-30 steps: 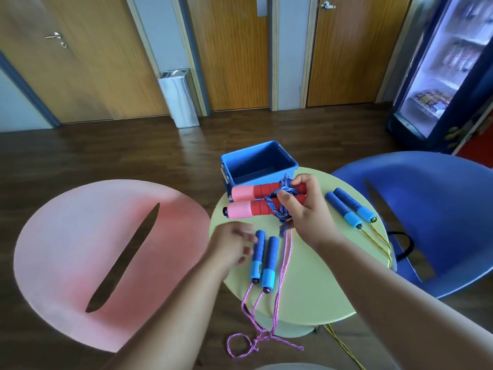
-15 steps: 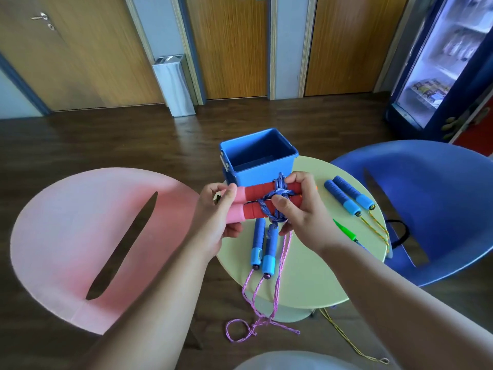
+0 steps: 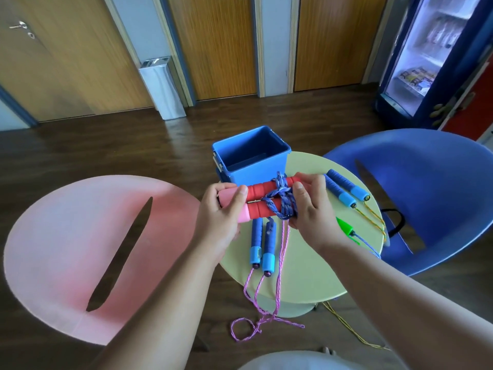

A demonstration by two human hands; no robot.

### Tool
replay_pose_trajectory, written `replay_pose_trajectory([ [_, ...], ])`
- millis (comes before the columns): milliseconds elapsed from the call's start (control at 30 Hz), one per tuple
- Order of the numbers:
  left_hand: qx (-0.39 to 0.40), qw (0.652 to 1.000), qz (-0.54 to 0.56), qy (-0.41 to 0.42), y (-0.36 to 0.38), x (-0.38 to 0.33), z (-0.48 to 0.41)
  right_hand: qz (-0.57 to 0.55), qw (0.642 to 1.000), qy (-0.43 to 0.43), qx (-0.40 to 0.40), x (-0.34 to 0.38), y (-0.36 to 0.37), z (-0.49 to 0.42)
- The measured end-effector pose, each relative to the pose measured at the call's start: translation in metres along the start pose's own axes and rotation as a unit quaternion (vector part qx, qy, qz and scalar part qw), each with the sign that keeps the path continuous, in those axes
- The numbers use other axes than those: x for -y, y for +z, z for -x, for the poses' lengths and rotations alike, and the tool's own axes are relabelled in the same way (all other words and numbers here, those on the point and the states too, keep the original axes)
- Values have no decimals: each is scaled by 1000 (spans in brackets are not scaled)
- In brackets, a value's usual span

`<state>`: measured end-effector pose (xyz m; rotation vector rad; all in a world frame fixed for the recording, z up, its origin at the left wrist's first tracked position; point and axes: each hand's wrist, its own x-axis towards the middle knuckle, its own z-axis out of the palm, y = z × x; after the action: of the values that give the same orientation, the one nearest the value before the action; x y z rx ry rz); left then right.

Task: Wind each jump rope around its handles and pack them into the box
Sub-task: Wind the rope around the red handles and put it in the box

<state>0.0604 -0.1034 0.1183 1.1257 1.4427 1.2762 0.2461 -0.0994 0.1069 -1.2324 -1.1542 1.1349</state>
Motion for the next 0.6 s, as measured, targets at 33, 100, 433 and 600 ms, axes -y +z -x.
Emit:
replay_pose_trajectory([
  [33,-3,1000,5,-6,-1,0,-1,5,1000,-9,8,2,-2,0],
  [100,-10,999,24,-22,-4,-1,-2,-4,999,-27,40,7,-7,-1],
  [433,-16,995,54,-87,-14,-15,-24,-75,979,171,78,-14,-7,2],
  [600,9,994,56,-93,-12,-21,-29,-42,979,152,126,-22,17,4],
])
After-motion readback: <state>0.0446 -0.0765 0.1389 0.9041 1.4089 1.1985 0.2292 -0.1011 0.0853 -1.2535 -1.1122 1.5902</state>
